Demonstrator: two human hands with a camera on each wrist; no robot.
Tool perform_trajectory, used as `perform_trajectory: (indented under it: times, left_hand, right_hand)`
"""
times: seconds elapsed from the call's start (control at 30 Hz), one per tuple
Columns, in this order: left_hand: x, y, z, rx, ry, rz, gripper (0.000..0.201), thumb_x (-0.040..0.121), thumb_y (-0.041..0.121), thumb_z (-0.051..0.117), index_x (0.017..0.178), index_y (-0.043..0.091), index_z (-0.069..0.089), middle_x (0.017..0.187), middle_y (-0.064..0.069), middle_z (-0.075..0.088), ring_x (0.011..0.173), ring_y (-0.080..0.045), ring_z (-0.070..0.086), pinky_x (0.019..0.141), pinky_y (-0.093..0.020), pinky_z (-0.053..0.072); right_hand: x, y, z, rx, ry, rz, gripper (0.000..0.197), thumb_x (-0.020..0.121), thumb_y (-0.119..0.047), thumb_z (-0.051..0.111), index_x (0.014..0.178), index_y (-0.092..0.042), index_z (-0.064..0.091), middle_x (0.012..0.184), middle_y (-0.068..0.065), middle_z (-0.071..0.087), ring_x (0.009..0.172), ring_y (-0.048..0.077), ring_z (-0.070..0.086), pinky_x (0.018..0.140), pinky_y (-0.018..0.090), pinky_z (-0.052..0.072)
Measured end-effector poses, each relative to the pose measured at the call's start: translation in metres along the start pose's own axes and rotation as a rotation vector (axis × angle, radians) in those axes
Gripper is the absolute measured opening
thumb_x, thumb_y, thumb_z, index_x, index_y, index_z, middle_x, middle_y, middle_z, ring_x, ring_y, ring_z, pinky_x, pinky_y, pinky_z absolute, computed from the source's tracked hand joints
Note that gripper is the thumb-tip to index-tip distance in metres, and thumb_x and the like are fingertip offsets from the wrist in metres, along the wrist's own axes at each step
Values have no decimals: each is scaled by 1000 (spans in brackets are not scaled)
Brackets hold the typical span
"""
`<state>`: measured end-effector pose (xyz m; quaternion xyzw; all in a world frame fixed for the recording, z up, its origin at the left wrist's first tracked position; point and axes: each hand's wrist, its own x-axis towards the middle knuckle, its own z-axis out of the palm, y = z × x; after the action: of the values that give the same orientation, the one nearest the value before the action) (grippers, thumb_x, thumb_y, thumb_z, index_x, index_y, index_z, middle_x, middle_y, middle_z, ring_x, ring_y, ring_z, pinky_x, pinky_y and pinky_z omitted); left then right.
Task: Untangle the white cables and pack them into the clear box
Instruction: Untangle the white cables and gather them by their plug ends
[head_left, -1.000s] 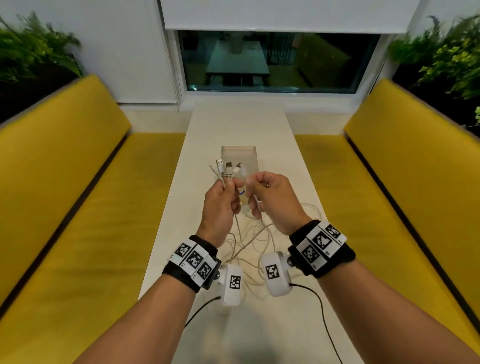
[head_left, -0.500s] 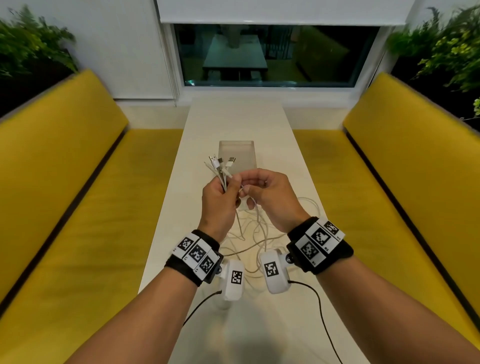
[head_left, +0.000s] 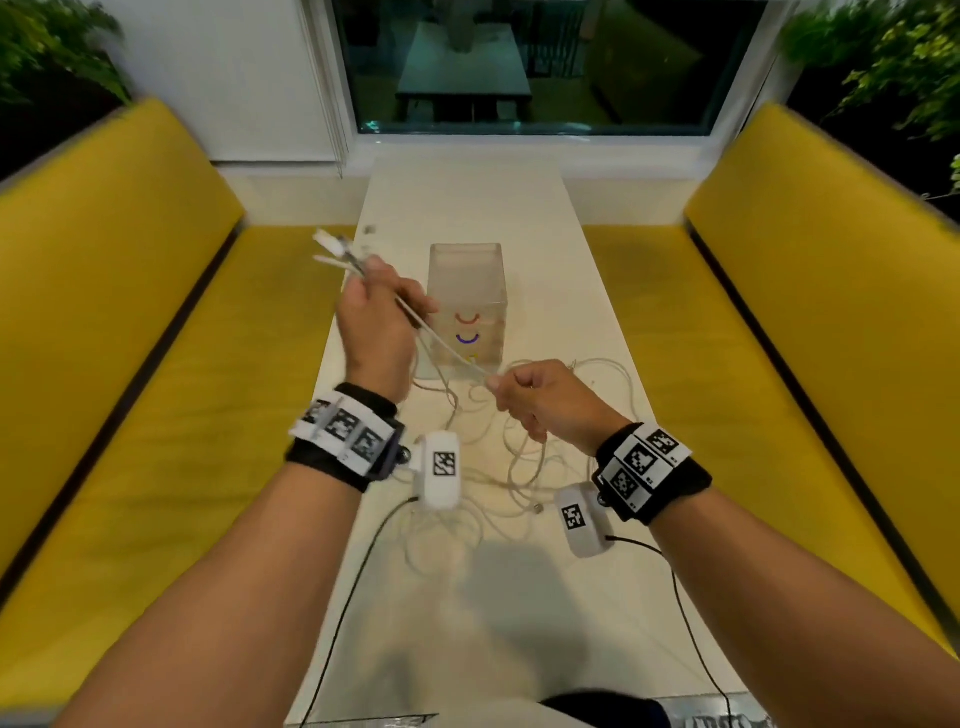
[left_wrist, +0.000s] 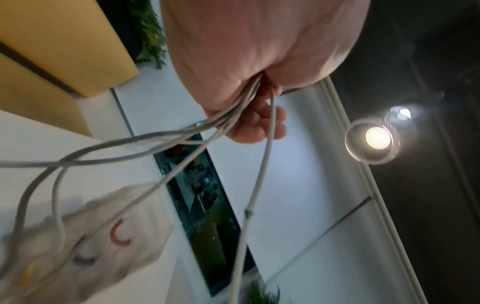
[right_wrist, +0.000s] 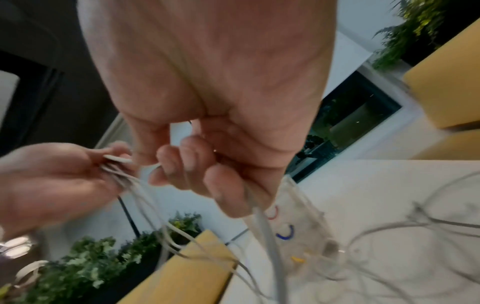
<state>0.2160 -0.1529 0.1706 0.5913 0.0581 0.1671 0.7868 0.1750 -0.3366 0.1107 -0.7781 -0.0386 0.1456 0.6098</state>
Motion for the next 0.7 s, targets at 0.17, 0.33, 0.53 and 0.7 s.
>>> perform_trajectory:
  times: [0.17, 0.33, 0.53, 0.7]
  left_hand:
    - [21, 34, -19, -120, -17, 13, 33, 110, 33, 34, 83, 15, 42, 58, 2, 39, 44, -13, 36, 44, -26, 39]
    - [17, 45, -16, -163, 10, 43, 35, 109, 33, 33, 79, 18, 40, 56, 4, 32, 46, -12, 26, 41, -25, 25]
    - [24, 60, -29, -230, 33, 109, 34, 108, 37, 33, 81, 19, 43, 59, 4, 32, 49, -13, 23, 43, -27, 25]
    - [28, 61, -38, -246, 67, 100, 36, 109, 37, 30, 79, 20, 42, 59, 4, 30, 50, -13, 22, 44, -27, 24]
  right_hand:
    - [-8, 28, -27, -43, 52, 74, 42, 89, -36, 75, 75, 0, 59, 53, -4, 45, 49, 15, 38, 49, 26, 38]
    - [6, 35, -35, -315, -56, 97, 31, 85, -31, 78, 70, -11, 59, 57, 3, 49, 53, 16, 48, 58, 28, 49]
    - [9, 52, -37, -375, -96, 118, 19, 90, -20, 71, 74, -11, 72, 76, 13, 76, 82, 25, 74, 79, 30, 56]
    - [17, 47, -36, -311, -34, 79, 17, 93, -10, 66, 93, 6, 72, 80, 16, 76, 73, 19, 71, 71, 17, 54]
